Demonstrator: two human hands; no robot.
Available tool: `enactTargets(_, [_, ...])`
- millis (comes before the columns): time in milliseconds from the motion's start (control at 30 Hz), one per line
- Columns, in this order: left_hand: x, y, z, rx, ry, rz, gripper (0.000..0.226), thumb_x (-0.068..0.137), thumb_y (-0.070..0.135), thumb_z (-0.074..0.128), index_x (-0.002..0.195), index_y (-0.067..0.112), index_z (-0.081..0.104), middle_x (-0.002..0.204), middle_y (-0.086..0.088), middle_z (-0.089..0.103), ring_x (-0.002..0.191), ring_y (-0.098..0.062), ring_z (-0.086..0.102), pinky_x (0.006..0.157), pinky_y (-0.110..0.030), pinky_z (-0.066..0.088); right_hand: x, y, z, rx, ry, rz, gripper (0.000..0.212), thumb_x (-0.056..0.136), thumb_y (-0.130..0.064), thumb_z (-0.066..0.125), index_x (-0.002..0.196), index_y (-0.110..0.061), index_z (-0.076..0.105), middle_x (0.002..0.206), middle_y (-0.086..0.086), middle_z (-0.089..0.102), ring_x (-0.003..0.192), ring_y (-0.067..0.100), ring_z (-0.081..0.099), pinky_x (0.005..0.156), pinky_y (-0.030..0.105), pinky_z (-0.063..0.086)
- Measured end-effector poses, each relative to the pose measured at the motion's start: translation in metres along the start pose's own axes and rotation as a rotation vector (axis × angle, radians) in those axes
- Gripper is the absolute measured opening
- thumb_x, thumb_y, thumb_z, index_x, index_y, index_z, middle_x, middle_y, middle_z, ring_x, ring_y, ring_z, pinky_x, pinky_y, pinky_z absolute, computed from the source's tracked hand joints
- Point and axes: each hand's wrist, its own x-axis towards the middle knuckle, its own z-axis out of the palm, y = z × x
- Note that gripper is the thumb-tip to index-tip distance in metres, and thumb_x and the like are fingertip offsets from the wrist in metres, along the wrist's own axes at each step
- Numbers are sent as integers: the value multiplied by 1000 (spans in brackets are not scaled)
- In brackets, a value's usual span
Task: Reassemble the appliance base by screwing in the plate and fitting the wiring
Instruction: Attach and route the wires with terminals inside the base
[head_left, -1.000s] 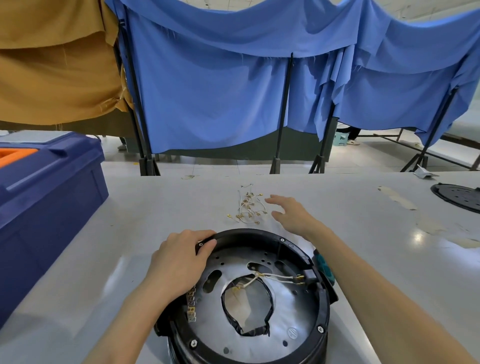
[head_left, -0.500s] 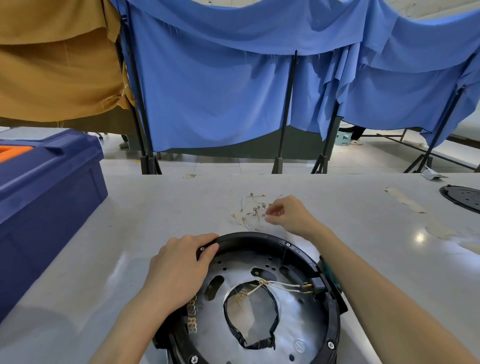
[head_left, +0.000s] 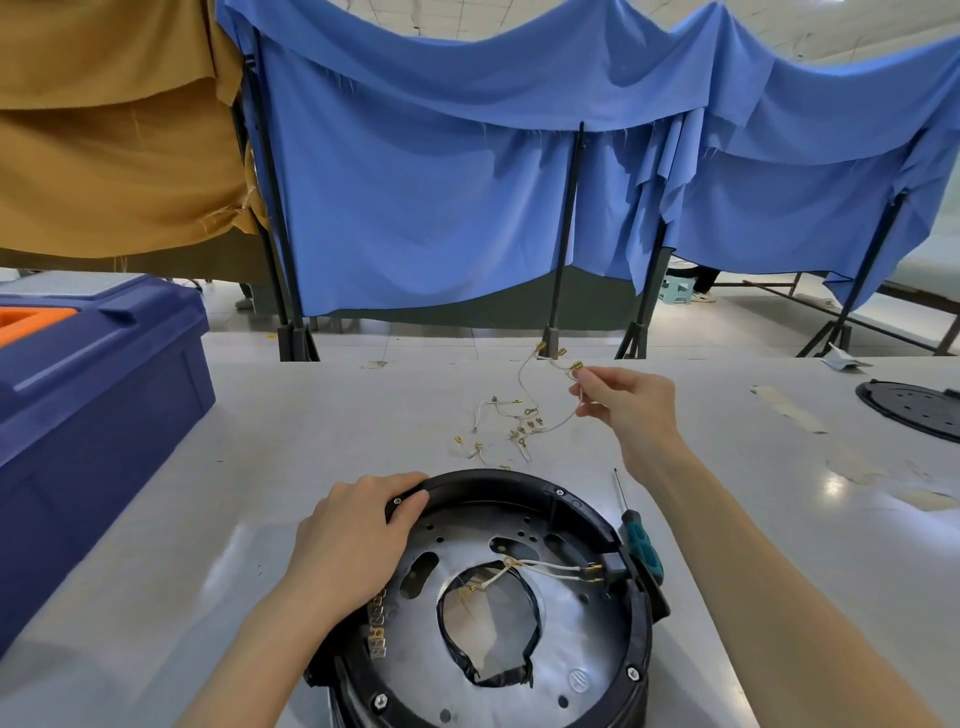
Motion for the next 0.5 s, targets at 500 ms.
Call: enactTargets(500, [-5, 5, -7, -210, -6, -42, 30, 94, 54, 46, 112, 41, 67, 103, 10, 71, 104, -18, 61, 91, -38, 49, -16, -30, -11, 266, -46, 72, 9, 88, -4, 67, 85, -4, 76, 73, 8, 72, 66, 15, 67, 58, 22, 54])
